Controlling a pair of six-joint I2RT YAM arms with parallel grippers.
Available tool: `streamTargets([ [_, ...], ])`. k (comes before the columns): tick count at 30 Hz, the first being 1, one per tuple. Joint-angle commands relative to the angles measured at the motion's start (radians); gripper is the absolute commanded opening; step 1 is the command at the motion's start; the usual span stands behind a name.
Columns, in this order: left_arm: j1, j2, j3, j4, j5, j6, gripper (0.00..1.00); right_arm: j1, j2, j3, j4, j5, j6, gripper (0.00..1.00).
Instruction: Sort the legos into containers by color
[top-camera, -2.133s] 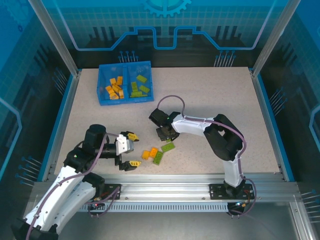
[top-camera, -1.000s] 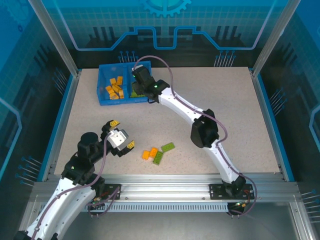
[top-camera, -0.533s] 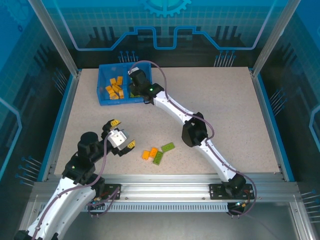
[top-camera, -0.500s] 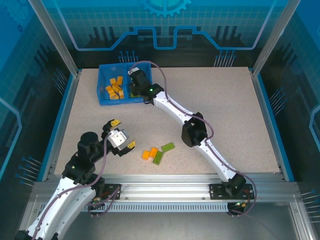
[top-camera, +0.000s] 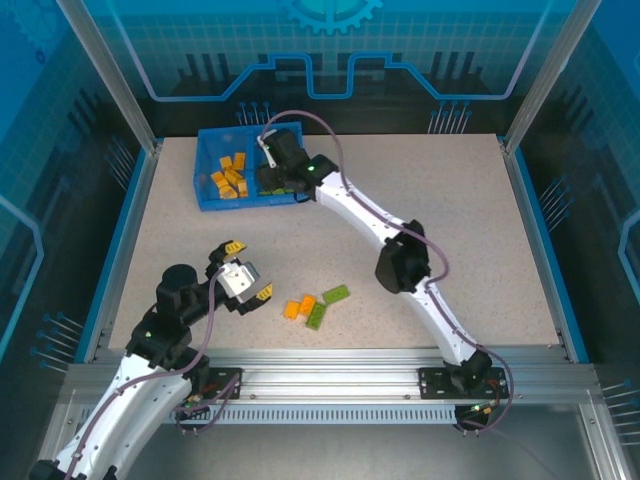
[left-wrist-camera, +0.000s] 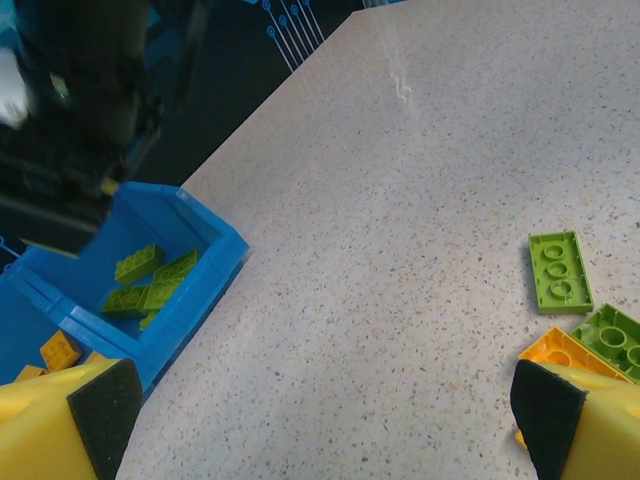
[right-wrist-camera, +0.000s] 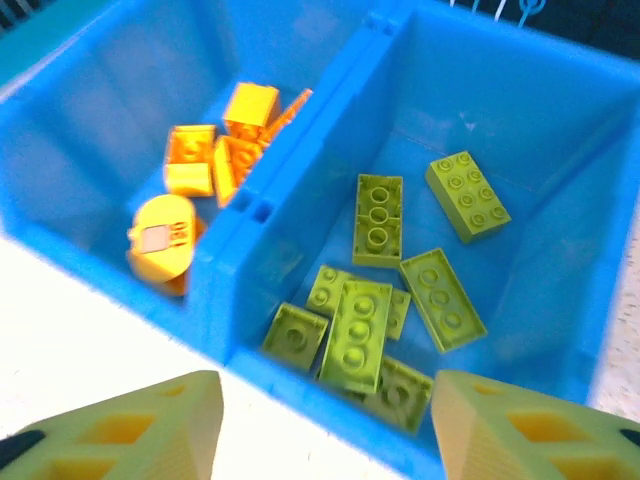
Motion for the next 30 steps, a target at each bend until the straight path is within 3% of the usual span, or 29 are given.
streamTargets([
  [1, 0.008, 0.002, -0.029, 0.080, 0.049, -0.057, 0.99, 0.007, -0.270, -0.138, -0.093, -0.093, 0.021, 0.63],
  [6, 0.008, 0.107, 0.069, 0.064, -0.057, -0.361, 0.99, 0.007, -0.625, -0.559, -0.055, -0.212, 0.035, 0.73],
  [9, 0.007, 0.252, 0.228, -0.092, -0.082, -0.612, 0.99, 0.003, -0.813, -0.767, -0.052, -0.255, 0.046, 0.82],
  [12, 0.003, 0.410, 0.388, -0.286, -0.107, -0.936, 0.90, -0.003, -0.966, -0.919, -0.090, -0.286, 0.061, 0.92],
  [15, -0.026, 0.538, 0.459, -0.444, -0.095, -1.111, 0.87, -0.009, -1.087, -1.050, -0.121, -0.303, 0.082, 1.00],
  [23, -0.201, 0.624, 0.387, -0.517, -0.140, -1.330, 0.80, -0.066, -1.243, -1.213, -0.121, -0.311, 0.148, 1.00],
  [30, -0.359, 0.758, 0.350, -0.503, -0.246, -1.307, 0.79, -0.098, -1.224, -1.219, -0.091, -0.333, 0.161, 1.00],
])
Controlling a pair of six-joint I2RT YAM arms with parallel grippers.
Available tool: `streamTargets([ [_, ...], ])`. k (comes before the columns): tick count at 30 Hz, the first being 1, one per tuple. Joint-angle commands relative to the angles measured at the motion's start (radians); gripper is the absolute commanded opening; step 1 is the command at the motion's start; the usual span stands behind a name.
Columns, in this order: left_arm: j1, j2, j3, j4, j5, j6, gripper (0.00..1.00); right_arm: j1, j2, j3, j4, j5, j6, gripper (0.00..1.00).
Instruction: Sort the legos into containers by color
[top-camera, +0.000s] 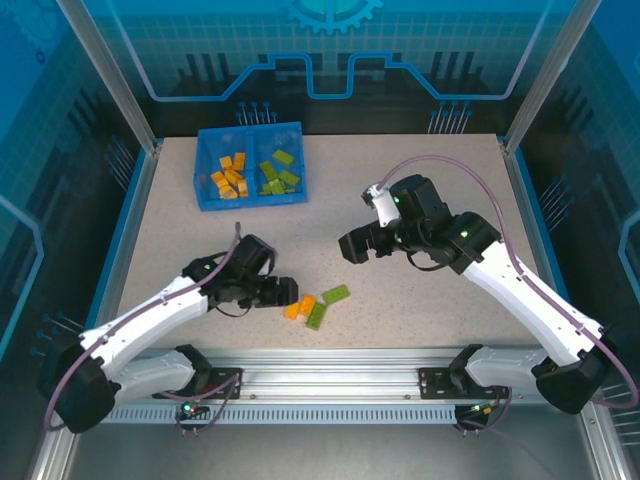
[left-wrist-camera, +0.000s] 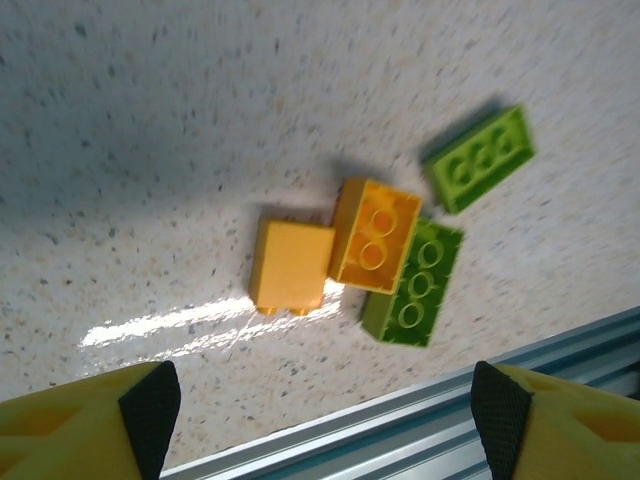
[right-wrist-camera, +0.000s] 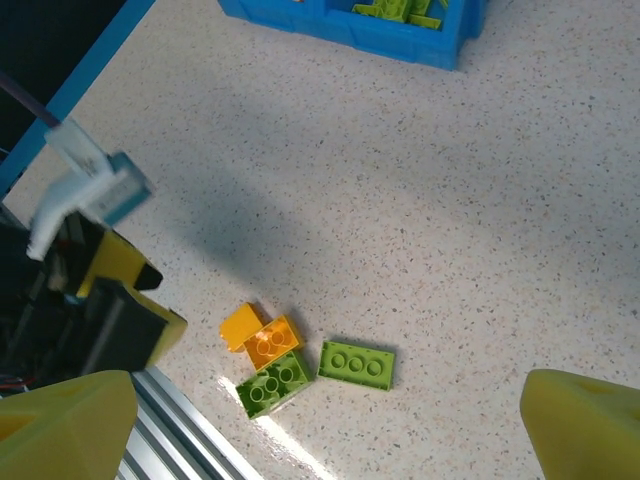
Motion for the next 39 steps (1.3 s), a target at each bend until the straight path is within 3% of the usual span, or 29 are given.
streamTargets([
  [1, -0.050, 0.072, -0.010, -0.017, -0.078, -0.016, 0.78, -0.015, 0.012, -0.006, 0.019, -0.035, 0.025, 1.00],
  [11, -0.131, 0.326, 0.034, 0.041, -0.116, 0.019, 0.69, -0.025, 0.007, -0.009, 0.007, -0.028, 0.034, 1.00],
  [25, -0.131, 0.447, 0.047, 0.157, -0.162, 0.032, 0.58, -0.034, -0.006, -0.016, -0.004, -0.017, 0.041, 1.00],
  [29, -0.131, 0.450, 0.034, 0.155, -0.184, 0.019, 0.46, -0.035, -0.001, -0.025, -0.006, -0.047, 0.037, 1.00],
  [34, -0.131, 0.406, 0.013, 0.167, -0.201, -0.015, 0.25, -0.036, 0.043, -0.027, -0.049, -0.174, -0.004, 1.00],
  [39, -0.124, 0.332, 0.021, 0.148, -0.257, -0.046, 0.18, -0.033, 0.086, -0.024, -0.065, -0.277, -0.014, 1.00],
])
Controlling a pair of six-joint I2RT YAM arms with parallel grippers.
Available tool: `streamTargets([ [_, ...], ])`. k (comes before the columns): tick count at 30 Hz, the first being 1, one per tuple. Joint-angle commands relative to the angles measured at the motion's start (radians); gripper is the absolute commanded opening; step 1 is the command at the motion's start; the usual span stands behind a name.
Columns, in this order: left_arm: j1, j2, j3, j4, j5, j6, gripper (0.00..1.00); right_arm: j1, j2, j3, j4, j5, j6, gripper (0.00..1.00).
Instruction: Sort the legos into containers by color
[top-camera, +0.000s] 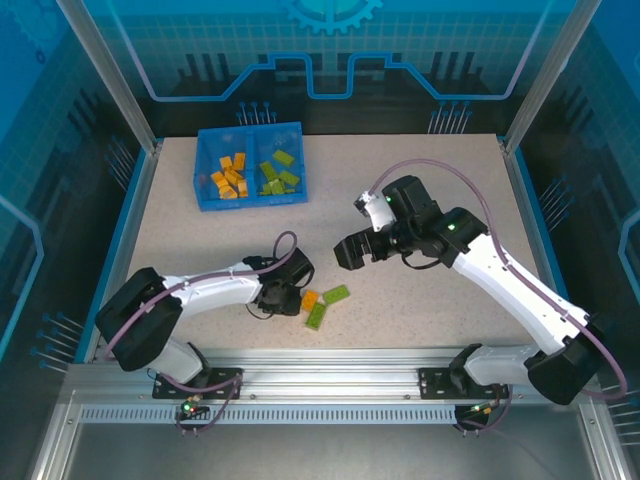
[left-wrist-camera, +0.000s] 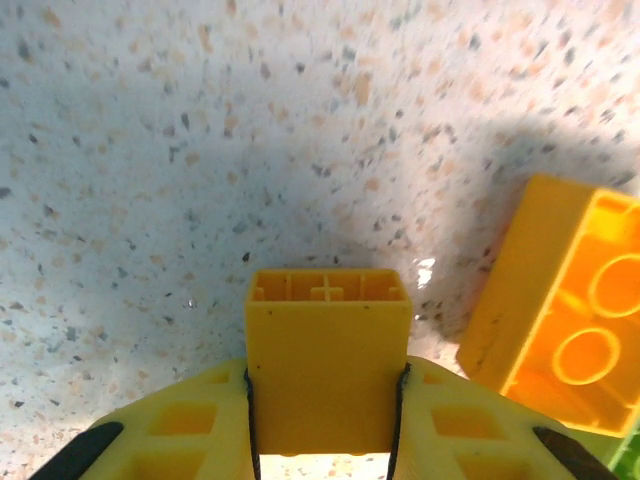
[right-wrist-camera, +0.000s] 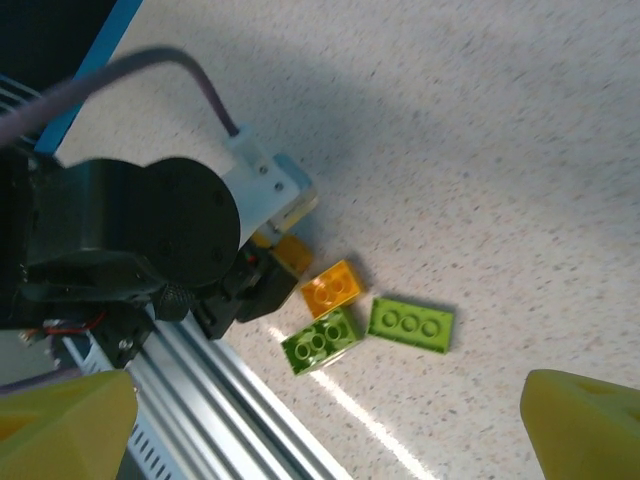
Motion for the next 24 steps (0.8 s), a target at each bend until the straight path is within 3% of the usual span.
streamTargets([
  [1, 0.008, -0.074, 0.005, -0.001, -0.065, -0.030, 0.18, -0.010, 0.017, -0.003, -0.034, -0.098, -0.019, 1.00],
  [7, 0.156, -0.187, 0.089, -0.035, -0.089, 0.027, 0.16, -0.008, 0.007, 0.017, -0.030, -0.087, -0.014, 1.00],
  [12, 0.375, -0.144, 0.273, -0.032, -0.121, 0.121, 0.16, -0.010, -0.018, 0.018, -0.010, -0.032, 0.004, 1.00],
  [19, 0.612, 0.147, 0.611, -0.018, -0.202, 0.205, 0.16, -0.011, -0.068, 0.005, -0.007, 0.012, 0.030, 1.00],
  [24, 0.737, 0.423, 0.871, -0.021, -0.147, 0.206, 0.16, -0.011, -0.116, -0.011, -0.010, 0.034, 0.050, 1.00],
])
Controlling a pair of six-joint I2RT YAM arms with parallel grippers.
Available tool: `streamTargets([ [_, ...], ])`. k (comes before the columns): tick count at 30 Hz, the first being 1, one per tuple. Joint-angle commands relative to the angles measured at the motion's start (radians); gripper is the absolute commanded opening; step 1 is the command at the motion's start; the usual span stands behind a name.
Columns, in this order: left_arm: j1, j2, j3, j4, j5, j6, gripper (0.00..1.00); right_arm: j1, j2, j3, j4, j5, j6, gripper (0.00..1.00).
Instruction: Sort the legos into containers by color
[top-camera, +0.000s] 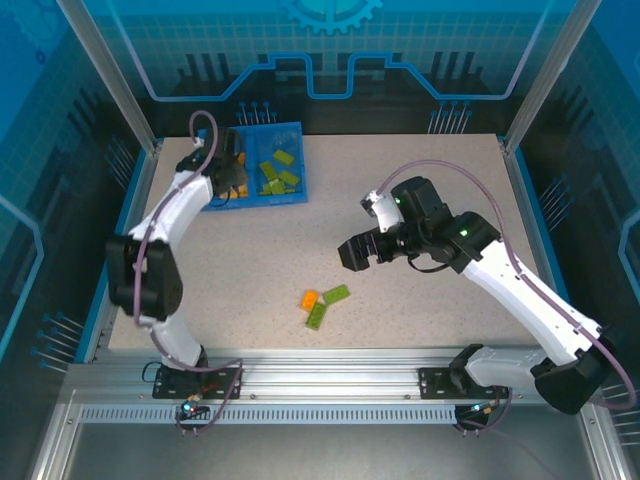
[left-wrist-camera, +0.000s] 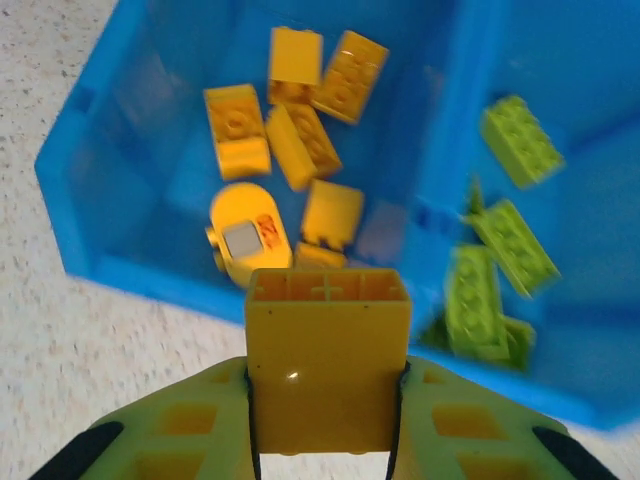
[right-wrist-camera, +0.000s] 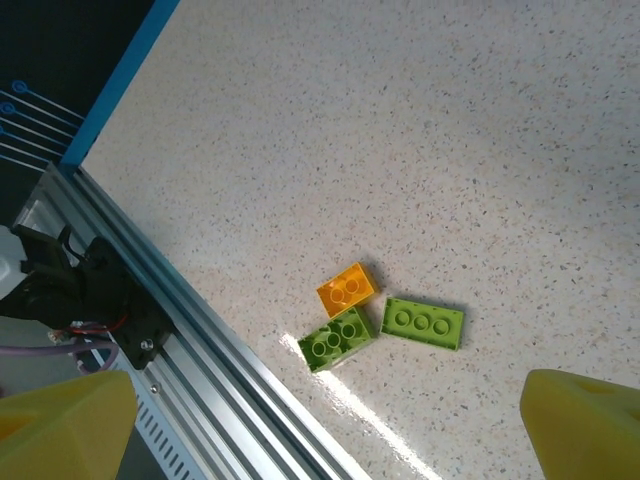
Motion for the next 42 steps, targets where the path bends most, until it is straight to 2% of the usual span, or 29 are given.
streamTargets([
  [1, 0.064, 0.155, 0.153, -0.031, 0.033, 0.028, 0.17, -0.011, -0.044, -0.011, -0.005, 0.023, 0.026, 1.00],
  [4, 0.101, 0.289, 0.314, -0.088, 0.081, 0.026, 0.21, -0.011, -0.061, -0.010, -0.014, 0.031, 0.037, 1.00],
  [6, 0.119, 0.352, 0.391, -0.116, 0.117, 0.025, 0.28, -0.011, -0.072, -0.011, -0.016, 0.035, 0.044, 1.00],
  [11, 0.131, 0.372, 0.446, -0.138, 0.162, 0.021, 0.43, -0.010, -0.077, -0.018, -0.012, 0.058, 0.064, 1.00],
  [14, 0.131, 0.310, 0.395, -0.116, 0.198, 0.004, 0.49, -0.010, -0.060, -0.020, -0.004, 0.064, 0.072, 1.00],
  [19, 0.129, 0.131, 0.235, -0.068, 0.265, -0.041, 0.50, -0.009, -0.008, -0.015, 0.015, 0.037, 0.080, 1.00],
  [22, 0.117, -0.044, 0.092, -0.028, 0.323, -0.080, 0.50, -0.002, 0.020, -0.022, 0.027, 0.043, 0.112, 1.00],
  [25, 0.069, -0.248, -0.050, 0.011, 0.366, -0.067, 0.51, 0.002, 0.059, -0.047, 0.037, 0.110, 0.220, 1.00],
  [28, -0.015, -0.444, -0.181, 0.064, 0.419, 0.044, 0.54, 0.005, 0.100, -0.095, 0.054, 0.150, 0.365, 1.00],
  [32, -0.115, -0.681, -0.357, 0.107, 0.564, 0.301, 0.60, 0.018, 0.180, -0.140, 0.057, 0.138, 0.596, 0.99],
  [35, -0.131, -0.837, -0.495, 0.093, 0.707, 0.529, 0.65, 0.053, 0.263, -0.130, 0.064, 0.081, 0.698, 0.99],
  [38, -0.133, -0.975, -0.640, 0.057, 0.895, 0.838, 0.75, 0.096, 0.337, -0.111, 0.027, 0.127, 0.842, 0.96],
  [42, -0.137, -1.088, -0.772, -0.003, 1.019, 1.114, 0.85, 0.113, 0.443, -0.101, 0.028, 0.096, 0.960, 0.92],
])
